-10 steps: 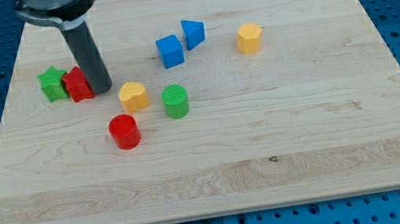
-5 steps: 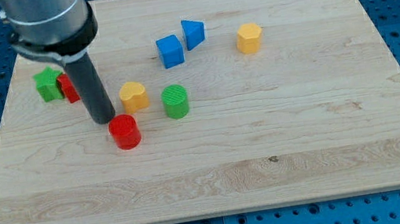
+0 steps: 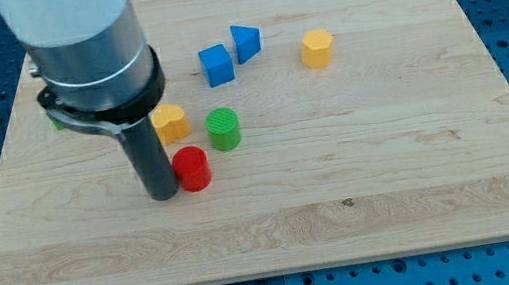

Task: Place the red circle below the green circle

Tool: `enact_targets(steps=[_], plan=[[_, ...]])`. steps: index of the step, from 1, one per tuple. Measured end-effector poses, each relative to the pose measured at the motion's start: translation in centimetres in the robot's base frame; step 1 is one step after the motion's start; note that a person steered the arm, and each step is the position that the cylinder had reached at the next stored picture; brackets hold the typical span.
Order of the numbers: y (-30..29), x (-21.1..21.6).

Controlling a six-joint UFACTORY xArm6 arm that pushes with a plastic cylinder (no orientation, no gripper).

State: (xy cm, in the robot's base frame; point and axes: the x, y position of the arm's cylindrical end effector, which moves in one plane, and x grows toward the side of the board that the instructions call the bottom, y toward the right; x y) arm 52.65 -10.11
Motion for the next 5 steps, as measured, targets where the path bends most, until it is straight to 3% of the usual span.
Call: enact_targets(steps=[3, 5], plan=[[3.8, -0.2], [5.4, -3.2]])
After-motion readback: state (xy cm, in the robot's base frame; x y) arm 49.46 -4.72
